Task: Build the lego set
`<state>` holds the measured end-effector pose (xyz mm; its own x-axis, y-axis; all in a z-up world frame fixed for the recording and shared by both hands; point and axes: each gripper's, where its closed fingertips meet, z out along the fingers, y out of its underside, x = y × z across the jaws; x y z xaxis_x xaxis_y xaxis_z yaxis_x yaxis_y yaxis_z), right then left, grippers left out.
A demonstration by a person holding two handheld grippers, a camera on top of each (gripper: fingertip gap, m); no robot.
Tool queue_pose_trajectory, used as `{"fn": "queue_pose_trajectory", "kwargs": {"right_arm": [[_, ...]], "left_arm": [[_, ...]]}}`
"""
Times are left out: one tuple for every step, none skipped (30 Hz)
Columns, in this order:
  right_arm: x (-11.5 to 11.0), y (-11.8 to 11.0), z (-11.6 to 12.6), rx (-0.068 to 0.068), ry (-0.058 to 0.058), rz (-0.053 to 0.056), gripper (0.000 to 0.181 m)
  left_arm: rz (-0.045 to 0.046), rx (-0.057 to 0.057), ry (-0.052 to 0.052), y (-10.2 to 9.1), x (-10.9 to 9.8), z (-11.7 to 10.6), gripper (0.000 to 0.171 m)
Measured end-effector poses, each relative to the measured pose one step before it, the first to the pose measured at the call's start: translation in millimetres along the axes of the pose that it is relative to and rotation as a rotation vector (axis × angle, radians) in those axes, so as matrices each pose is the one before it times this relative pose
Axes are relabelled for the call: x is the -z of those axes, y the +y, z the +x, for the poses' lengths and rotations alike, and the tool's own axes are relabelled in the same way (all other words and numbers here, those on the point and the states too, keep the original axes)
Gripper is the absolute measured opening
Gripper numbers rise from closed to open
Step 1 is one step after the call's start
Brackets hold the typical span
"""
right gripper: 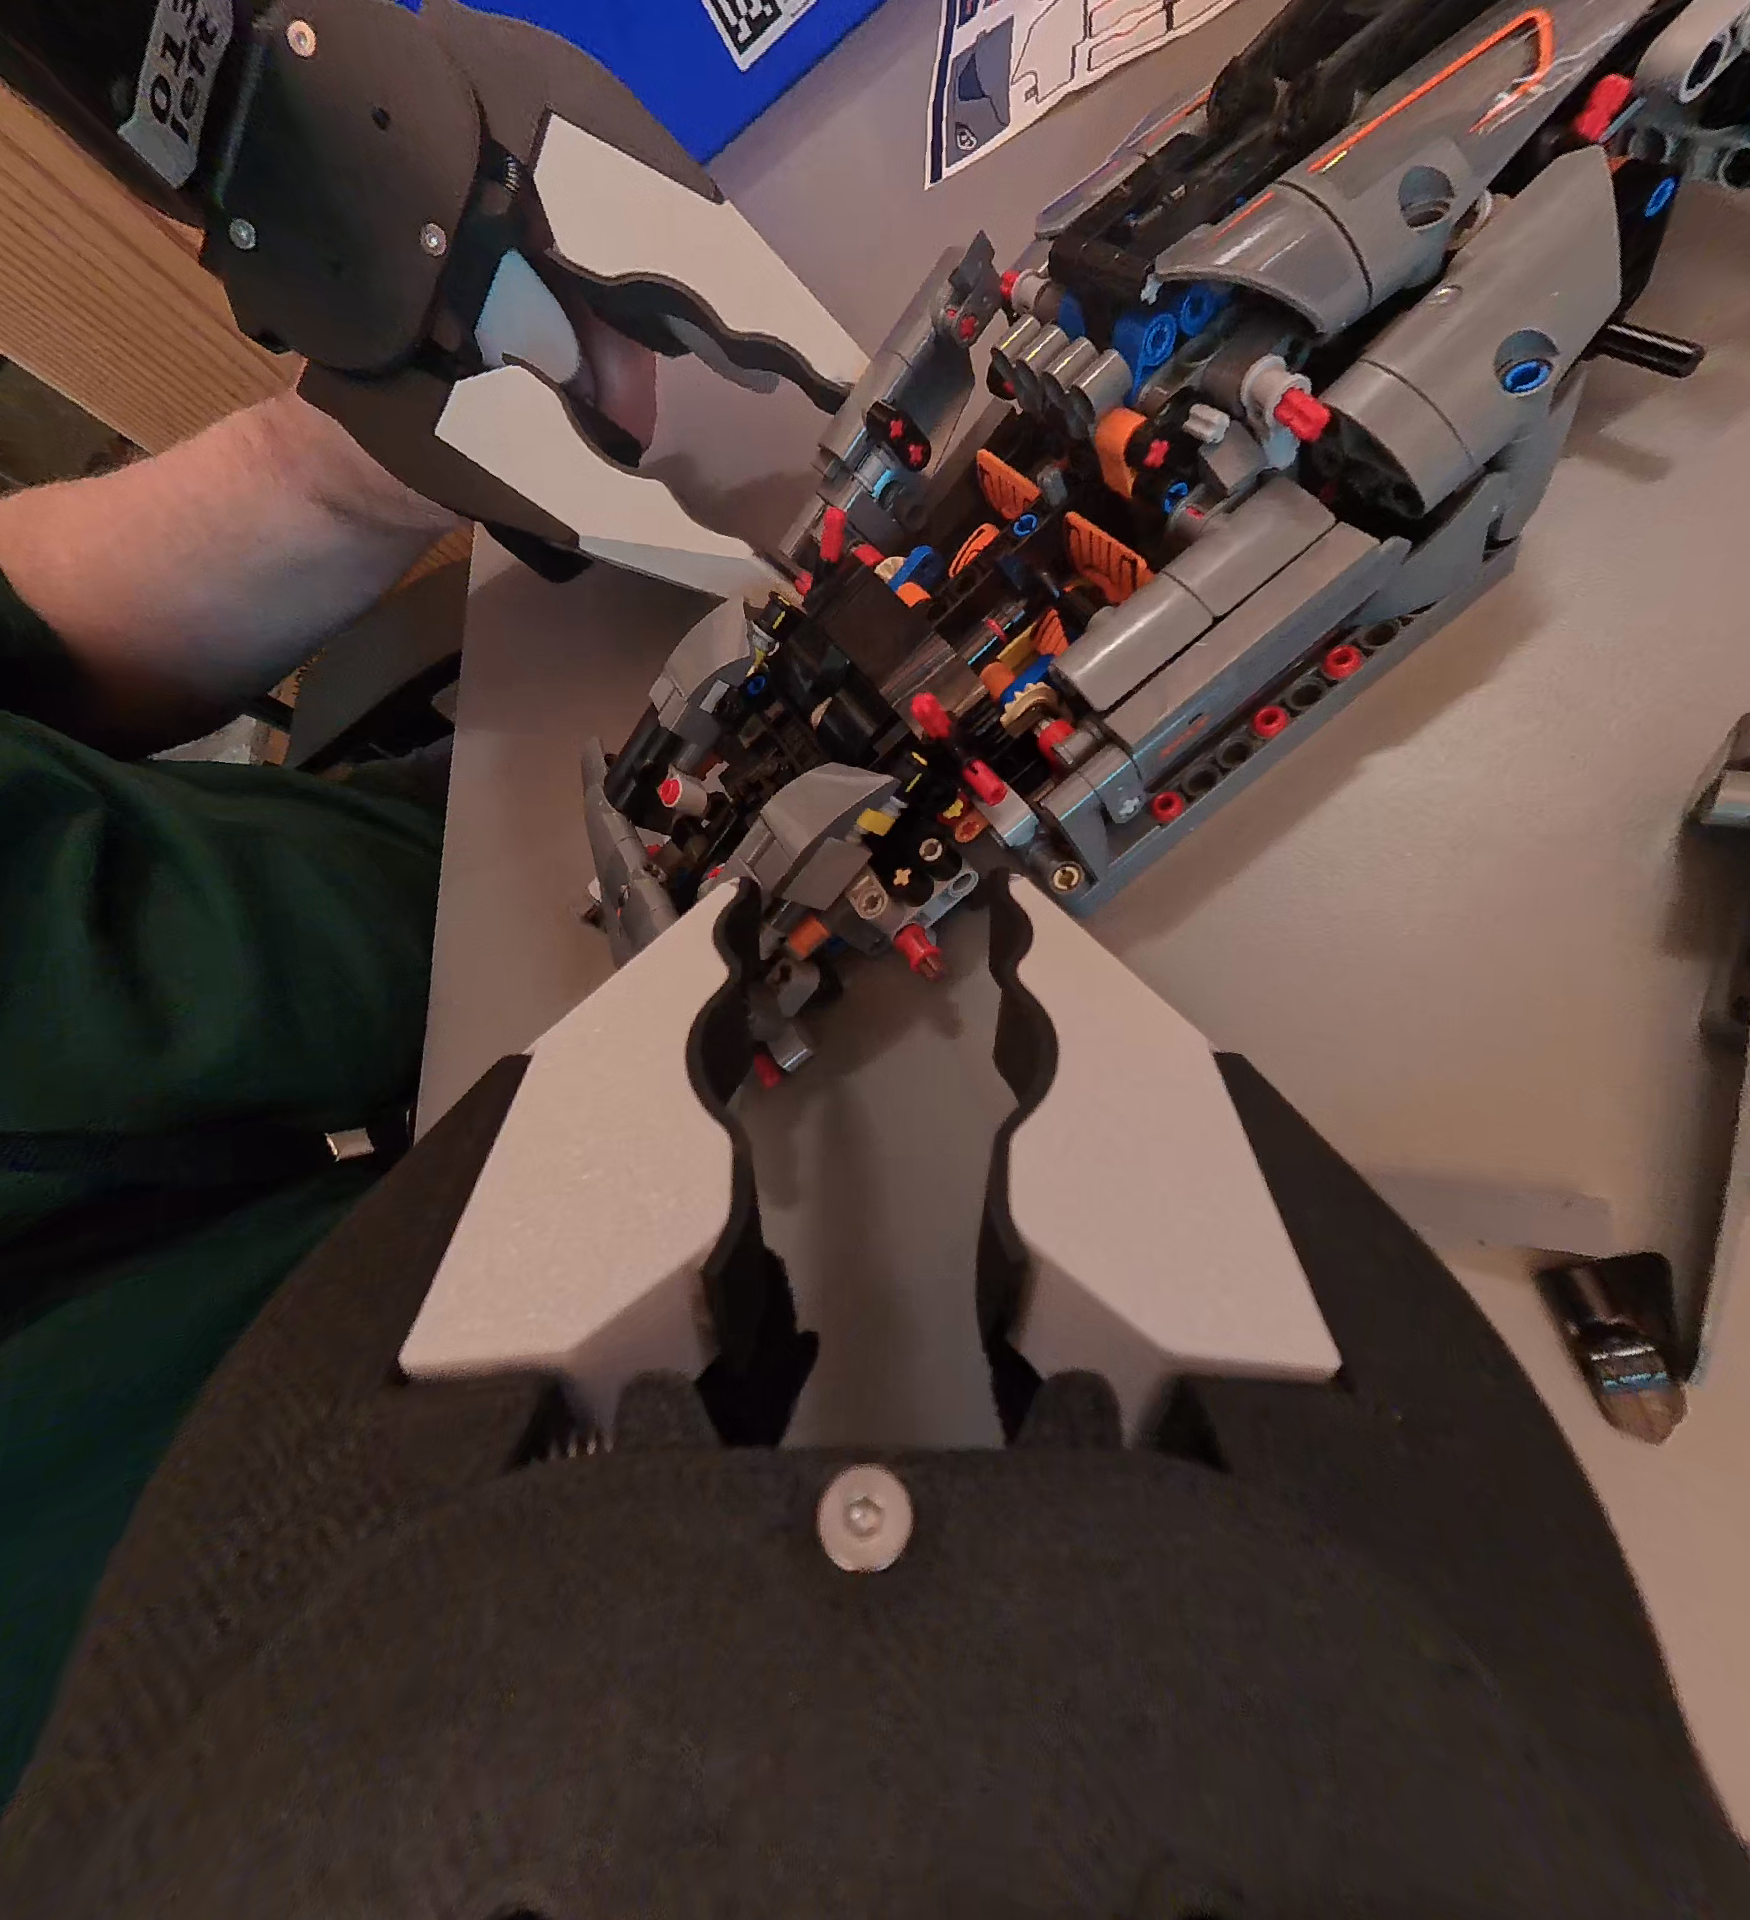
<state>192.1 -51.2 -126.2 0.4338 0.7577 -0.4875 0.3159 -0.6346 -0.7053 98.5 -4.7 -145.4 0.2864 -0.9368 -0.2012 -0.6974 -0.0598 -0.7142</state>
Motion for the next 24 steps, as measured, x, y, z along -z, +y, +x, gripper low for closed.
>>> {"fn": "queue_pose_trajectory", "kwargs": {"right_arm": [[0.0,0.0,0.0,0.0003,-0.0002,0.0,0.042],[-0.07,0.02,-0.04,0.0006,0.0003,0.0001,0.042],[-0.14,0.18,0.08,-0.0004,-0.0002,-0.0009,0.042],[-0.21,0.16,0.03,-0.0002,-0.0003,-0.0011,0.042],[-0.05,0.25,0.16,0.0,0.0004,-0.0008,0.042],[0.06,-0.05,0.23,0.0,0.0008,0.0001,0.042],[0.15,-0.14,0.01,-0.0004,0.0,0.001,0.042],[0.25,-0.08,0.28,-0.0006,0.0006,0.001,0.041],[0.25,-0.08,0.36,-0.0005,0.001,0.001,0.041],[0.26,-0.06,0.48,-0.0008,0.0009,0.0011,0.041],[0.21,0.01,0.49,-0.0017,0.001,0.0011,0.041],[0.3,0.02,0.46,-0.0014,0.001,0.0005,0.041],[0.14,-0.03,0.25,-0.0005,0.0009,0.0002,0.041],[0.13,-0.02,0.01,0.0003,0.0005,0.0003,0.041],[0.18,-0.1,0.01,0.0007,0.0007,0.0004,0.041],[0.04,-0.1,-0.14,0.0008,0.0001,0.0,0.041],[0.04,-0.07,-0.27,0.0008,-0.0003,0.0002,0.041],[0.11,-0.1,-0.09,0.0005,0.0003,0.0002,0.041],[0.25,-0.08,0.03,0.0006,0.0006,0.0005,0.041],[0.18,-0.23,-0.07,0.0004,-0.0001,0.0015,0.041],[0.22,-0.17,0.03,-0.0008,-0.0005,0.0009,0.041],[0.11,0.11,0.14,-0.0007,0.0004,0.0002,0.041],[0.2,-0.04,0.19,0.0001,0.001,0.0002,0.041],[0.06,-0.02,-0.14,0.0005,-0.0003,0.0001,0.041]], "left_arm": [[0.00044,0.0049,-0.0017,0.02,-0.38,-0.84,0.04],[0.00225,0.003,0.0018,0.13,-0.21,-0.3,0.039],[0.00201,0.0048,0.0029,0.03,-0.12,0.18,0.039],[0.00073,0.0037,0.0015,0.1,-0.02,0.34,0.038],[0.00124,-0.0006,-0.0018,0.08,0.02,0.19,0.038],[0.00146,-0.0021,-0.002,-0.02,0.1,0.13,0.037],[0.00093,0.0006,-0.001,0.03,0.04,0.18,0.037],[0.00092,-0.0004,-0.0016,-0.03,0.01,0.14,0.036],[0.00099,-0.004,-0.0043,-0.07,0.11,0.02,0.036],[0.0004,-0.0049,-0.0055,-0.05,0.03,0.04,0.036],[0.00067,-0.0054,-0.0056,-0.1,0.15,-0.06,0.036],[0.00035,-0.0045,-0.0045,-0.06,0.14,0.07,0.035],[-0.00004,-0.0058,-0.0049,-0.08,0.11,-0.05,0.035],[0.00019,-0.008,-0.0062,-0.11,0.08,-0.05,0.035],[-0.00123,-0.0061,-0.0048,0.0,0.14,-0.04,0.035],[-0.00123,-0.0066,-0.0043,-0.08,0.17,-0.12,0.034],[-0.00104,-0.0076,-0.0059,-0.11,0.15,-0.08,0.034],[-0.00085,-0.011,-0.008,-0.14,0.08,-0.04,0.034],[-0.00376,-0.0156,-0.0055,-0.03,0.07,0.52,0.031],[-0.00352,-0.0155,-0.0102,-0.18,0.18,-0.08,0.03],[-0.00494,-0.0117,-0.0074,0.14,0.01,-0.07,0.03],[-0.00207,-0.0046,-0.0033,-0.02,0.06,0.02,0.03],[-0.00018,-0.0018,-0.0014,-0.05,0.03,-0.11,0.03],[0.00074,-0.0015,-0.0011,-0.04,0.01,0.05,0.03]]}}
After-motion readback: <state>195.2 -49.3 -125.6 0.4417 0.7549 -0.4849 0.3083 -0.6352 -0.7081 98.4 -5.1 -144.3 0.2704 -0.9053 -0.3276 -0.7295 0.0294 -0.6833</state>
